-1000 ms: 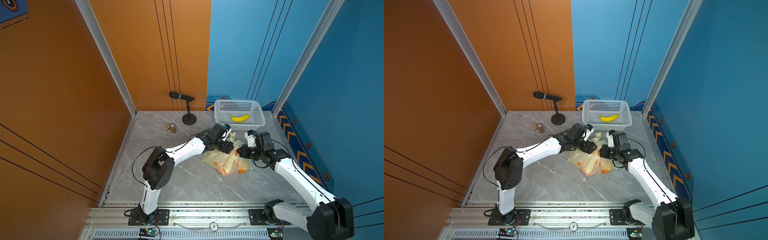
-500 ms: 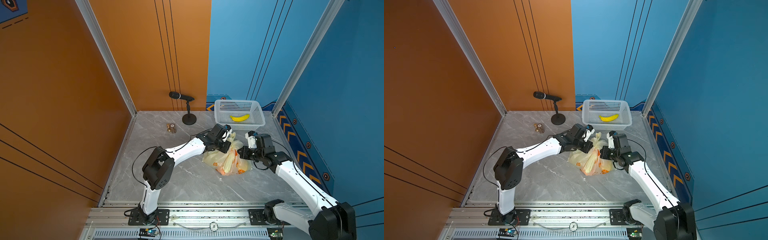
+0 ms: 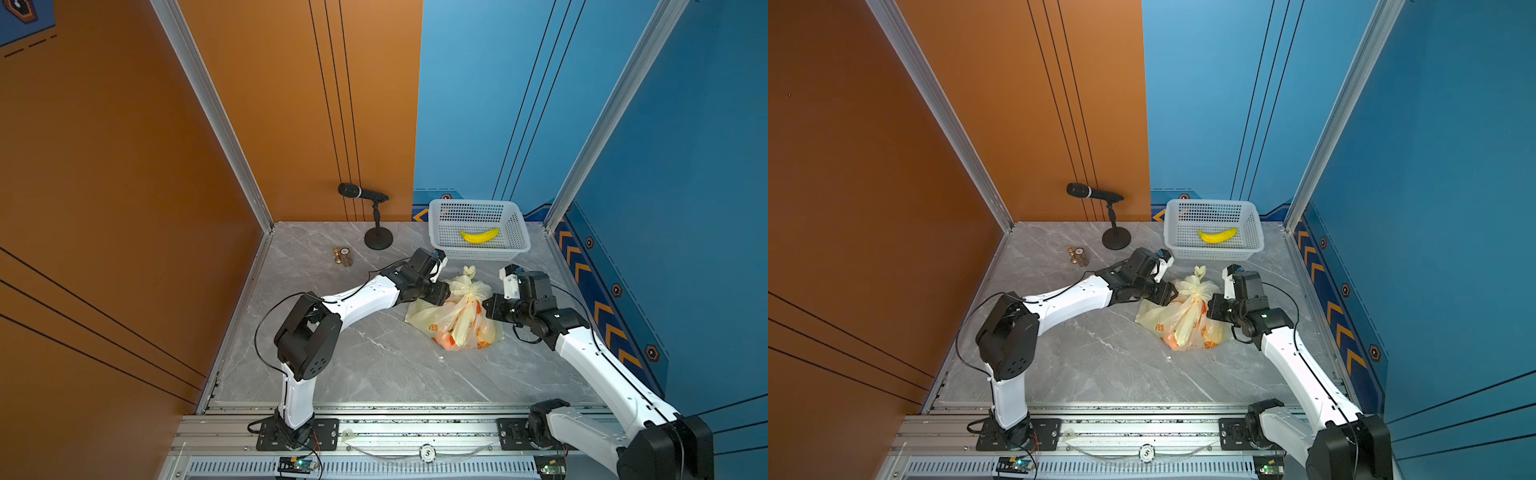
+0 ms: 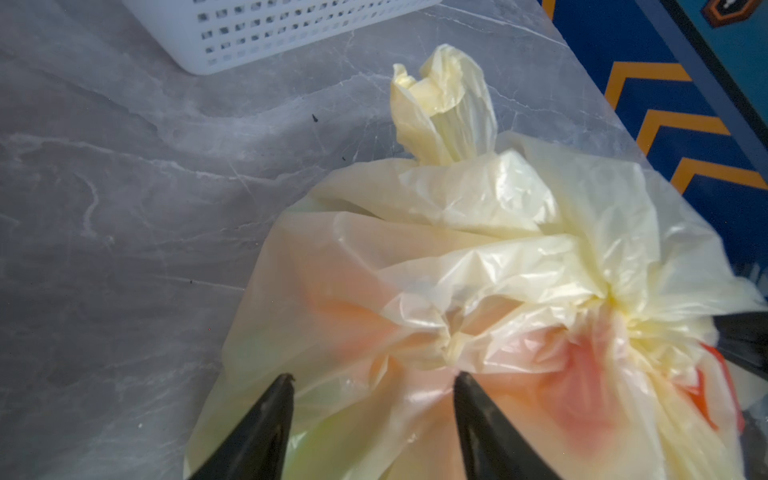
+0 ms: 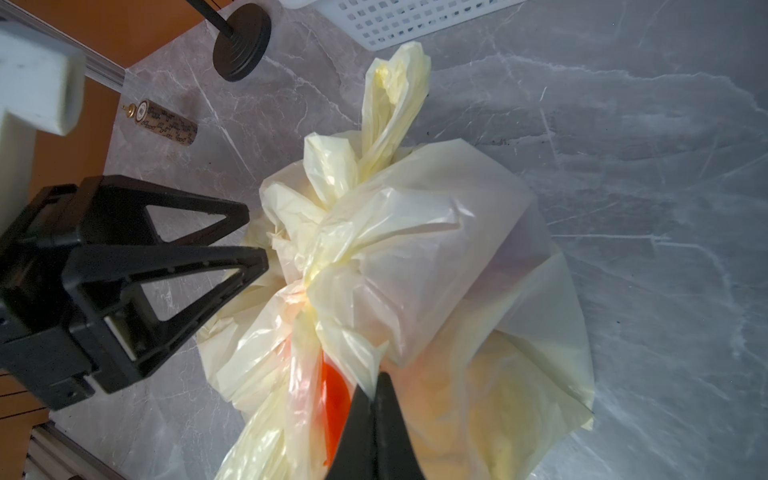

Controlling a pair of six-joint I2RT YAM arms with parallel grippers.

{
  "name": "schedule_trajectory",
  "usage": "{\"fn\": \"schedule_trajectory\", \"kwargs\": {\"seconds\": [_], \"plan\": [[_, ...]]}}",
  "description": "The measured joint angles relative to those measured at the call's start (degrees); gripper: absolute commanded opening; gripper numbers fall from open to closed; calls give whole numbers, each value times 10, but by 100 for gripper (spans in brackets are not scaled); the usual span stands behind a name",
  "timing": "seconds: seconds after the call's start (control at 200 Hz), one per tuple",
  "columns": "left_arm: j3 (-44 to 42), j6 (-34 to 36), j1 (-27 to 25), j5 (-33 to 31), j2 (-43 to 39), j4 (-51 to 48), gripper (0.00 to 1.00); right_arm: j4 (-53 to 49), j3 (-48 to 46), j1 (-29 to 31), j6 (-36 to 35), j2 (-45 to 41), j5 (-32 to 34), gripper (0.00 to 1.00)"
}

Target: Untie the knot of the plastic bag and take out the fruit

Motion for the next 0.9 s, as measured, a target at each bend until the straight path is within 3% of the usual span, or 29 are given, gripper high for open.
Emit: {"fn": "schedule_trajectory", "kwargs": {"seconds": [0.38, 0.516, 0.776, 0.901], "plan": [[87, 7, 0, 86, 76, 8, 84, 0, 0, 8, 0, -2, -9, 2], [104, 6, 0, 120, 106, 3, 66, 0, 0, 9, 0, -2, -9, 2], [110, 5, -6, 138, 113, -11, 1, 0, 0, 11, 0, -2, -5, 2], [110, 3, -6, 131, 113, -14, 0, 0, -1, 11, 0, -2, 7, 2]]}}
